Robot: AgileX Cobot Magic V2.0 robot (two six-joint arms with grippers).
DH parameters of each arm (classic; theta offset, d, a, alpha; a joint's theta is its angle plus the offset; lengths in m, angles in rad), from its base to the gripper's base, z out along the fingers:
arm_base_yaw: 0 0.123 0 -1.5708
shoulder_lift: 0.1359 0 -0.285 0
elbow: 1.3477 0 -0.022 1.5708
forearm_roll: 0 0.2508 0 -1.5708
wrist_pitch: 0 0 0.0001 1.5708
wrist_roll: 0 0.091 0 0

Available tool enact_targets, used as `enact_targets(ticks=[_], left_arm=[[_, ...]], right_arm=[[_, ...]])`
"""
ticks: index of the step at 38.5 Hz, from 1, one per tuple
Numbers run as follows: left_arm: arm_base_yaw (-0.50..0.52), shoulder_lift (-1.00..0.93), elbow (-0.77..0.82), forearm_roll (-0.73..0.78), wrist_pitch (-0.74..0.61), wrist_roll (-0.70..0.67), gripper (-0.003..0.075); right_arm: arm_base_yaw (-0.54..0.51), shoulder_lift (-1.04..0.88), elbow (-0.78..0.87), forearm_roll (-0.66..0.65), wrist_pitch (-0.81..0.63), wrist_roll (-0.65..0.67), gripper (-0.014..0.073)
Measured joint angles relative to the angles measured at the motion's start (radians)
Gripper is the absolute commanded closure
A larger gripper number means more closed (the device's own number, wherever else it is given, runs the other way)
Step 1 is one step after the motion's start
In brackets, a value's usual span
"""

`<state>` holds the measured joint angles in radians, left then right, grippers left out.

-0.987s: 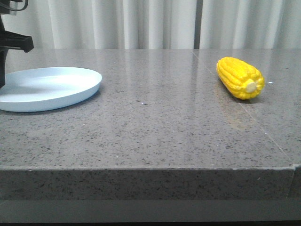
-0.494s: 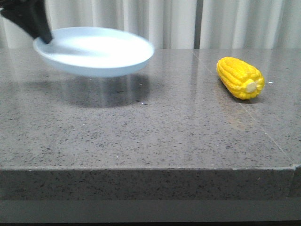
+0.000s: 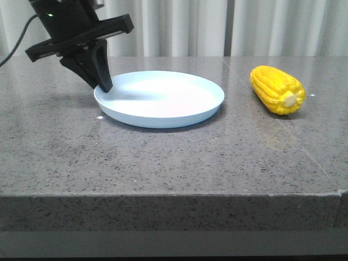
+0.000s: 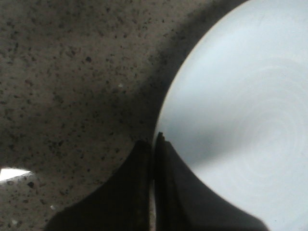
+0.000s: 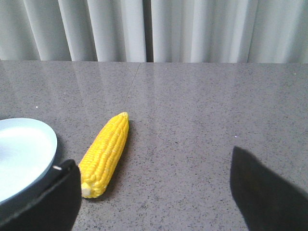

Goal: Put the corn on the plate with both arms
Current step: 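Lift and slide the plate toward the table center with the left gripper, then release the plate and raise the left gripper away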

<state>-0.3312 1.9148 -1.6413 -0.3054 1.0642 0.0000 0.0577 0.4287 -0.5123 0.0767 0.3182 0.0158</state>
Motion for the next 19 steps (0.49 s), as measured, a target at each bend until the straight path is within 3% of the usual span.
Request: enact_targets(ticks=[6, 9, 14, 19], left_arm=[[0.000, -0.004, -0.006, 0.000, -0.004, 0.000, 0.0393], [0.000, -0.008, -0.029, 0.019, 0.014, 0.000, 0.0360], [0.000, -0.050, -0.057, 0.085, 0.035, 0.000, 0.0416], [0.000, -0.122, -0.063, 0.220, 0.062, -0.033, 0.0557]], right_arm=[[0.000, 0.000, 0.000, 0.000, 0.000, 0.000, -0.0054], [0.000, 0.000, 0.000, 0.000, 0.000, 0.000, -0.0054], [0.000, 0.000, 0.000, 0.000, 0.000, 0.000, -0.0054], [0.000, 0.000, 0.000, 0.000, 0.000, 0.000, -0.0054]])
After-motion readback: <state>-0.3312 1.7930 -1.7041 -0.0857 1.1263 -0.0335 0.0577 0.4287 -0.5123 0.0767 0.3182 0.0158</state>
